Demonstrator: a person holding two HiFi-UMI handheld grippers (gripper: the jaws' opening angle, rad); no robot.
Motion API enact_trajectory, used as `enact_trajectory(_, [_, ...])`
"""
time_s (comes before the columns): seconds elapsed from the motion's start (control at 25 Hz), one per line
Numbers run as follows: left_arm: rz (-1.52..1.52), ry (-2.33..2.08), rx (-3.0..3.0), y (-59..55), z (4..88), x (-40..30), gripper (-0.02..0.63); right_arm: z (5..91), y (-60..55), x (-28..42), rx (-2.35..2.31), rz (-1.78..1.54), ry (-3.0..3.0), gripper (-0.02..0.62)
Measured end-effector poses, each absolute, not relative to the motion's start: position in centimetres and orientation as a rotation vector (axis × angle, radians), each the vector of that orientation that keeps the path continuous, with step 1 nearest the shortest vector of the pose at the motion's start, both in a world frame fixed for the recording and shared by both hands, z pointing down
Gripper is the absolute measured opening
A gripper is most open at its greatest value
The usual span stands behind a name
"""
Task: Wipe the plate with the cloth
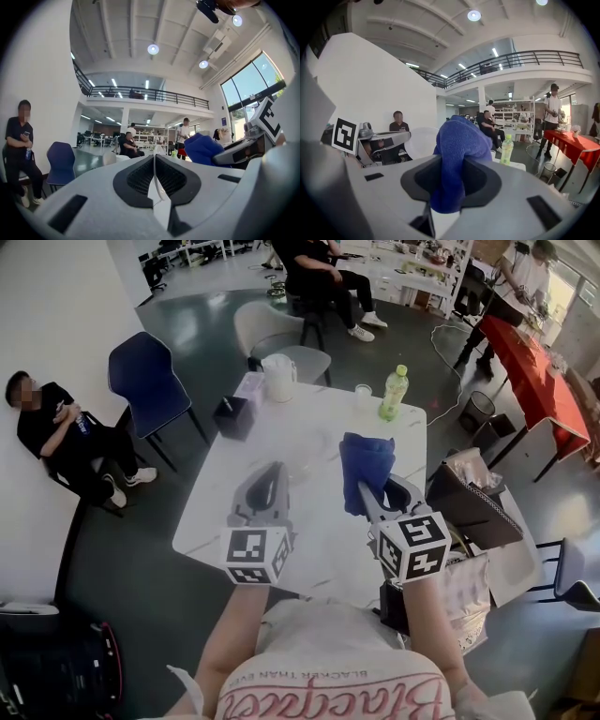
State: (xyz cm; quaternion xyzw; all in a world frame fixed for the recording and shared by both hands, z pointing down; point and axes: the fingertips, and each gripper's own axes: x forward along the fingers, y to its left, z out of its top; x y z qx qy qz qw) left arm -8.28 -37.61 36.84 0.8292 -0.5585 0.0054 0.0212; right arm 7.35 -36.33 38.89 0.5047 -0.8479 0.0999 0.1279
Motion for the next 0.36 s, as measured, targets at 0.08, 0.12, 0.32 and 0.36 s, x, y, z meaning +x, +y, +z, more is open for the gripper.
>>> enact_trajectory(0.08, [0.016, -1.727, 2.575, -37.55, 36.73, -8.05, 0.014, 38.82, -36.19, 7.18, 1.47, 0.286, -2.473, 0.103])
enact_trajectory(0.12, [0.014, -1.726, 2.575, -37.53, 36.66, -7.98, 0.014, 38.76, -36.15, 7.11, 1.471, 0.281, -2.475, 0.103])
enact_trajectory(0.32, [0.002, -1.719, 2.579, -37.32, 36.34, -7.79, 0.014, 38.64, -35.87, 6.96, 1.481, 0.275, -2.479, 0.103])
enact_trajectory(0.36, [0.0, -1.717, 2.581, -37.25, 36.28, -7.75, 0.014, 38.65, -35.8, 6.95, 1.484, 0.275, -2.478, 0.103])
